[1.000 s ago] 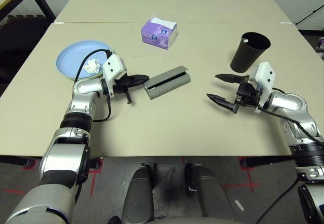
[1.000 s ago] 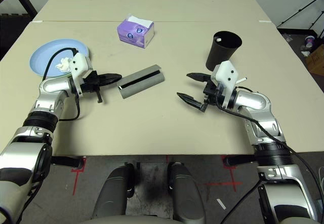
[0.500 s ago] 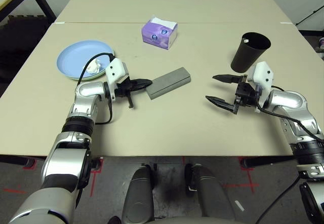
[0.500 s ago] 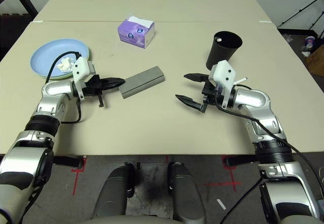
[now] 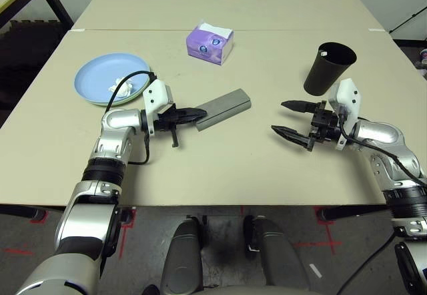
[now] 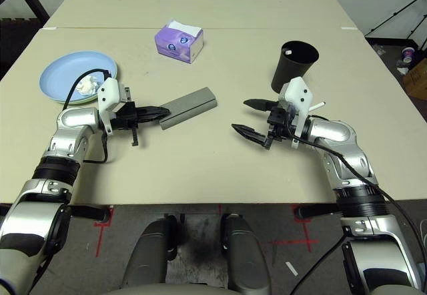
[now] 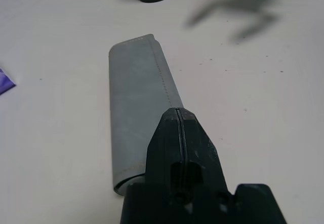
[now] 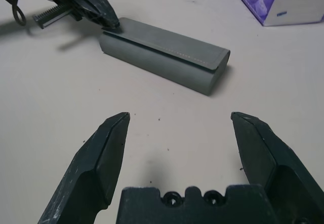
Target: Organize and tidy the items on the table.
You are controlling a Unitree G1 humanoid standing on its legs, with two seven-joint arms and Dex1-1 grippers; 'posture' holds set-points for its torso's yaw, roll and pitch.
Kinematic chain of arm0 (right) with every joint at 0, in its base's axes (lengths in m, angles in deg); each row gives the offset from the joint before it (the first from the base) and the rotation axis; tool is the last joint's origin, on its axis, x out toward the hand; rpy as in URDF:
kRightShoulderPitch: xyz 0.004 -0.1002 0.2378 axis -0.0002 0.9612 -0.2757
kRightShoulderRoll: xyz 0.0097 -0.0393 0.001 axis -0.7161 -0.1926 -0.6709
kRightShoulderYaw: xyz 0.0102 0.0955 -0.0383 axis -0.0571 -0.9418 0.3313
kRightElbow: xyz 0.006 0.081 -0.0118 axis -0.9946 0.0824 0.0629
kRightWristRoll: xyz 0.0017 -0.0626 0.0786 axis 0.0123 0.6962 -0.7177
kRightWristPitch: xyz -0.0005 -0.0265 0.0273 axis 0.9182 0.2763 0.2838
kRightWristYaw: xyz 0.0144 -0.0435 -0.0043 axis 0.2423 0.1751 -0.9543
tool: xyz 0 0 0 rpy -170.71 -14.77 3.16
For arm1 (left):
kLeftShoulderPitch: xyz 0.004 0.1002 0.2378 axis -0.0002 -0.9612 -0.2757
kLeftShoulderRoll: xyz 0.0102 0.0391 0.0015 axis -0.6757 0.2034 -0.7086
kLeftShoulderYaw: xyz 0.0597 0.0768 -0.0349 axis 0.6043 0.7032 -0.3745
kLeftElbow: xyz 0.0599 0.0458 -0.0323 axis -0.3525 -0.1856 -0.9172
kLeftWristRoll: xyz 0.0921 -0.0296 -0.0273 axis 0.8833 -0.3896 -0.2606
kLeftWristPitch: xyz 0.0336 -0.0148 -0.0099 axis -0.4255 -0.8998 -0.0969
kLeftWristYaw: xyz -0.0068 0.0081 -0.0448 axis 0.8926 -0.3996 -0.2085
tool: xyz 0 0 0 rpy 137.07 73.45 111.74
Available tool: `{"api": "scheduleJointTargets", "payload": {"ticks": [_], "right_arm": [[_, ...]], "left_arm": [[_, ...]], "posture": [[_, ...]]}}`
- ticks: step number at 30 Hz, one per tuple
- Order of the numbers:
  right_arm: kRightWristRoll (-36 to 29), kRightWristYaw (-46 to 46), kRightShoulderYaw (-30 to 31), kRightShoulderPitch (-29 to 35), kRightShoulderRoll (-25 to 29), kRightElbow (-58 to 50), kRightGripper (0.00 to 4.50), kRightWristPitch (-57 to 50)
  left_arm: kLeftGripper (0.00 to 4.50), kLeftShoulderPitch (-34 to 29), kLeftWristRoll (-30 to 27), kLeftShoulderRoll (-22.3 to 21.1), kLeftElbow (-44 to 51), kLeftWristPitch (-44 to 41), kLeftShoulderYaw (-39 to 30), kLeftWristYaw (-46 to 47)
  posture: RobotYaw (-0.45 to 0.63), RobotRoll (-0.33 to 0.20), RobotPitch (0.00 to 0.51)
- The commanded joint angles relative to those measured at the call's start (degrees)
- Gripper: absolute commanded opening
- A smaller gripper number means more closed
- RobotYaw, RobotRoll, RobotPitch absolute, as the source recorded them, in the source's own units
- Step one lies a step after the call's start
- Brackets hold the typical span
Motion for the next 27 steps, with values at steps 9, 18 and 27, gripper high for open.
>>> {"api": "scheduleJointTargets", "payload": {"ticks": [9, 18, 27], "right_arm": [[-0.43, -0.87, -0.69, -0.01, 0.7, -2.01, 4.5, 0.41], [-0.09, -0.87, -0.66, -0.2, 0.69, -1.27, 4.5, 1.28], [0.33, -1.01, -0.6, -0.03, 0.95, -0.83, 4.5, 2.77]], "left_arm": [[0.04, -2.97, -0.05, -0.88, 0.6, -1.32, 1.31, -0.45], [0.04, -1.48, -1.57, -1.19, 2.3, -1.88, 0.03, 0.07], [0.04, -3.24, -6.18, -3.53, 14.76, -7.32, -1.94, 1.05]], "posture": [[-0.07, 0.0, 0.159], [-0.07, 0.0, 0.151], [-0.07, 0.0, 0.138]]}}
